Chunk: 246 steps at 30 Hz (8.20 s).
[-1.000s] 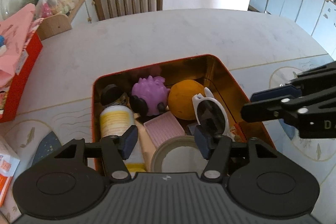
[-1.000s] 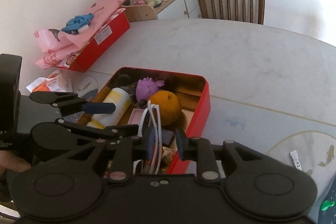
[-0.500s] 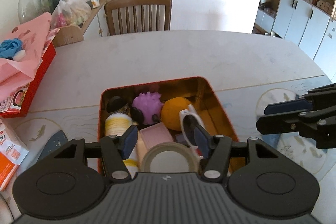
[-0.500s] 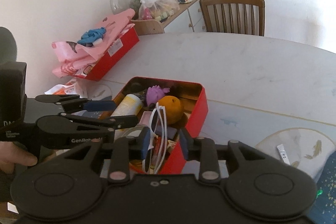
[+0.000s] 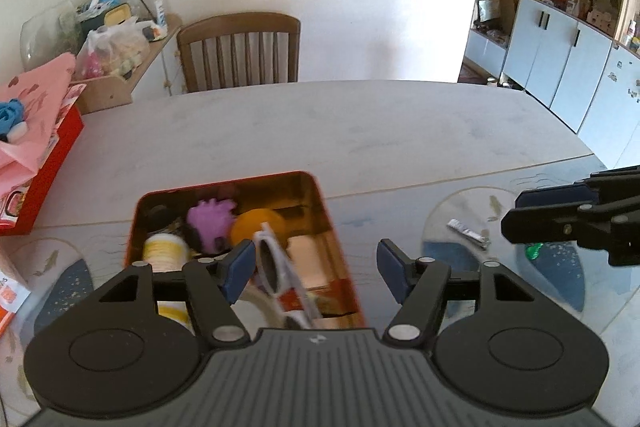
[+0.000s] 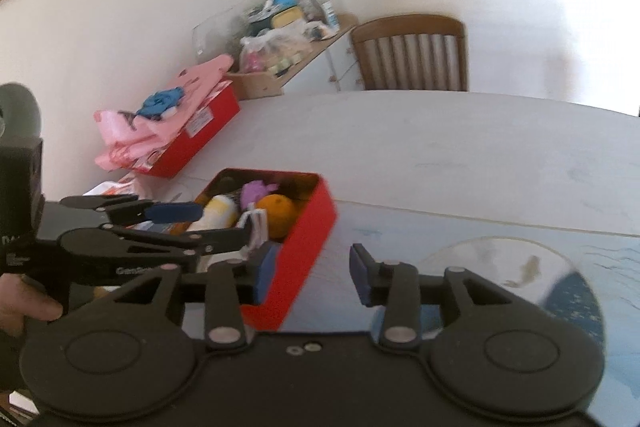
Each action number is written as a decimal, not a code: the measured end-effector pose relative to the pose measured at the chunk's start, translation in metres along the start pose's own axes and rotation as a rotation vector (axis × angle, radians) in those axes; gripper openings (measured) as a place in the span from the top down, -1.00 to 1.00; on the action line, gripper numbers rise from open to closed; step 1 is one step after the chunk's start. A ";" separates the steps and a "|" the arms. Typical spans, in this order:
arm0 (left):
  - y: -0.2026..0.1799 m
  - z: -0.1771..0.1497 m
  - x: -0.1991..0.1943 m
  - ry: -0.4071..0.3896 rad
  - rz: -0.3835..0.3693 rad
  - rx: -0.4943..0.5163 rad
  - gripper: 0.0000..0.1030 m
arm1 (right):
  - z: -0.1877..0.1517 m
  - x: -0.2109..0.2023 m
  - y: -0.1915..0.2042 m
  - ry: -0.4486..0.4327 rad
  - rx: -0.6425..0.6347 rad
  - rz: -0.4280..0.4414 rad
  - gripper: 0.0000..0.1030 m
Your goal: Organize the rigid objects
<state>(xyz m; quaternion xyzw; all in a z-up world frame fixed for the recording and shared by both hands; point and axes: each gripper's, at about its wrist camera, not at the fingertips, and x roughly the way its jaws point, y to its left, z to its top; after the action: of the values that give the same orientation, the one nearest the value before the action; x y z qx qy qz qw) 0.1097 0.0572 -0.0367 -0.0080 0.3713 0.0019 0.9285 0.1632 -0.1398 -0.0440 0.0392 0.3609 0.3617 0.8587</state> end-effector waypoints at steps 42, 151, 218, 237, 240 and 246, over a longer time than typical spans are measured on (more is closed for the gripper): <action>-0.160 -0.004 0.118 0.152 -0.071 -0.007 -0.61 | -0.074 -0.008 -0.124 0.139 -0.168 -0.179 -0.86; -0.021 0.038 -0.013 -0.055 -0.029 -0.173 0.80 | 0.016 0.006 0.018 0.056 -0.308 0.022 0.73; 0.097 -0.024 0.032 0.143 -0.034 -0.138 0.66 | 0.001 0.103 0.092 0.194 -0.240 -0.014 0.54; 0.061 -0.025 -0.039 0.019 0.017 -0.107 -0.46 | -0.010 0.038 0.090 0.085 -0.193 0.024 -0.20; 0.056 -0.027 -0.048 0.007 0.045 -0.112 -0.47 | -0.013 0.028 0.088 0.067 -0.193 0.035 -0.32; 0.050 -0.030 -0.064 -0.021 0.043 -0.128 -0.60 | -0.017 0.009 0.087 0.030 -0.197 0.050 -0.76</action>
<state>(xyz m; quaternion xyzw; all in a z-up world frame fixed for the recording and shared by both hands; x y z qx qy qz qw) 0.0418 0.1066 -0.0149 -0.0595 0.3607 0.0459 0.9296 0.1047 -0.0739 -0.0334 -0.0419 0.3351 0.4174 0.8437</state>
